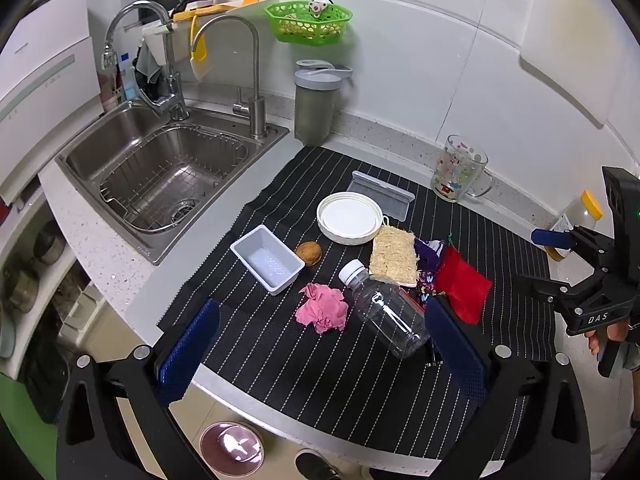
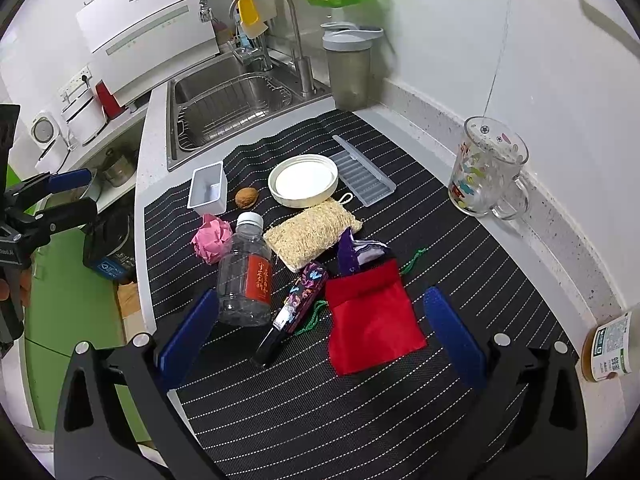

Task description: Collect trash

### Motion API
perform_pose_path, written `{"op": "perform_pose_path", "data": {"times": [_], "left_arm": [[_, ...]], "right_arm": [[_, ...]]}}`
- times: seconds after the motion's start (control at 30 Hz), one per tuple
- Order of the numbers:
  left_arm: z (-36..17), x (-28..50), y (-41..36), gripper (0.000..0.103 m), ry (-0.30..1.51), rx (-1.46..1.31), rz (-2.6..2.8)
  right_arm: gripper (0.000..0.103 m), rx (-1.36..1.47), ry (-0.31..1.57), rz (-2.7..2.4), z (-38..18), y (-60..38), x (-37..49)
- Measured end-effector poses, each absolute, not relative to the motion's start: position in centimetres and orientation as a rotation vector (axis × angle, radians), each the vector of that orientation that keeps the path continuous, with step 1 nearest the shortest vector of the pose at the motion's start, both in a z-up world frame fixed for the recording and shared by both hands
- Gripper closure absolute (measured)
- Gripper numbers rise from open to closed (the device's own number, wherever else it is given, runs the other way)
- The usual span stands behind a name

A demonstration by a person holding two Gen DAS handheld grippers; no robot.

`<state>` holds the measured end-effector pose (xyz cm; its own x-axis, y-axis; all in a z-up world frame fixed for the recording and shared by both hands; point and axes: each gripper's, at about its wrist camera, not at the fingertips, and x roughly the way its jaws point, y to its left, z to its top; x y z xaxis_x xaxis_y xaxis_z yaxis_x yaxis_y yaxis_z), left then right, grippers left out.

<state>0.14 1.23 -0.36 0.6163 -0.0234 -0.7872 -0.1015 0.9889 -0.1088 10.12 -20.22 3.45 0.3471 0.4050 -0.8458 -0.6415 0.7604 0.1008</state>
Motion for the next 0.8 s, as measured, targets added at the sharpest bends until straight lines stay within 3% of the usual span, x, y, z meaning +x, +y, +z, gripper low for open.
{"op": "perform_pose_path", "data": {"times": [0.8], "left_arm": [[-0.36, 0.27, 1.48, 0.005, 0.907, -0.148, 0.051]], "right_arm": [[0.003, -0.267, 1.009, 0.692, 3.14, -20.15, 9.85]]}}
